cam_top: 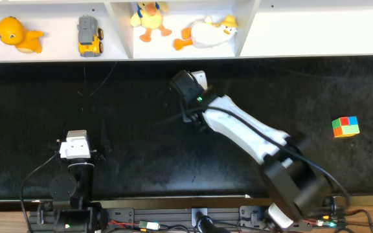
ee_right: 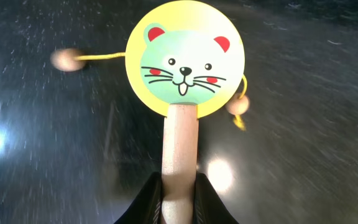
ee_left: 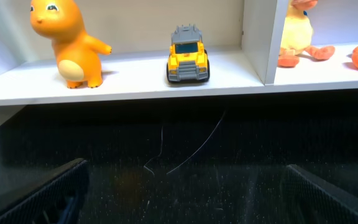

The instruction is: Store Toys

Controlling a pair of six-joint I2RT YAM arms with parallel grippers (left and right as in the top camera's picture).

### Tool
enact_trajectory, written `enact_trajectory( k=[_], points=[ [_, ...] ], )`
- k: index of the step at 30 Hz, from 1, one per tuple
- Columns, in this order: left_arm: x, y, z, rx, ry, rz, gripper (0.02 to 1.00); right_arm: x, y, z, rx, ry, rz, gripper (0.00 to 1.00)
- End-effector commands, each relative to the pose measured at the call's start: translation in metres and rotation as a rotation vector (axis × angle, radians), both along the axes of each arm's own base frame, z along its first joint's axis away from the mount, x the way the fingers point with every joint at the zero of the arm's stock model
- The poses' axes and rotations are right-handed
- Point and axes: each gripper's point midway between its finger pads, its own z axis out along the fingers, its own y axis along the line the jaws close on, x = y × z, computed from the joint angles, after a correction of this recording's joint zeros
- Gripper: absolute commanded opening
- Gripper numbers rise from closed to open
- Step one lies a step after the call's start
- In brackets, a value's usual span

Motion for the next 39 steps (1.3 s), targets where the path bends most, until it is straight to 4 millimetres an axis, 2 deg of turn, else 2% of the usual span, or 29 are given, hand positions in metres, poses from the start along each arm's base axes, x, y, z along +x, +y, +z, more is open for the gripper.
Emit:
enact_trajectory(
  k=[1, 5, 8, 9, 14, 19, 24, 34, 39],
  points=[
    [-0.001, 0.001, 0.001, 0.016, -0.006, 0.003, 0.996, -0.017, -0.029, 0.03, 0.011, -0.083, -0.047, 0.069],
    [-0.001, 0.001, 0.001, 0.016, -0.006, 0.003, 0.998, -0.043, -0.073, 0.039, 0.042, -0.108, -0.132, 0.086],
    [-0.001, 0.001, 0.001, 0.016, -0.006, 0.003, 0.998, -0.051, -0.097, 0.046, 0.05, -0.127, -0.183, 0.088],
    [-0.001, 0.001, 0.001, 0.016, -0.006, 0.003, 0.998, -0.055, -0.115, 0.05, 0.043, -0.132, -0.214, 0.086],
    [-0.001, 0.001, 0.001, 0.016, -0.006, 0.003, 0.998, -0.058, -0.156, 0.063, 0.008, -0.14, -0.271, 0.066],
    [-0.001, 0.001, 0.001, 0.016, -0.006, 0.003, 0.998, -0.054, -0.185, 0.075, -0.003, -0.181, -0.318, 0.071],
    [-0.001, 0.001, 0.001, 0.016, -0.006, 0.003, 0.998, -0.04, -0.197, 0.086, -0.028, -0.242, -0.281, 0.099],
    [-0.001, 0.001, 0.001, 0.016, -0.006, 0.003, 0.998, 0.004, -0.214, 0.096, -0.075, -0.323, -0.216, 0.071],
    [-0.001, 0.001, 0.001, 0.016, -0.006, 0.003, 0.998, 0.047, -0.21, 0.107, -0.109, -0.345, -0.15, 0.08]
  ],
)
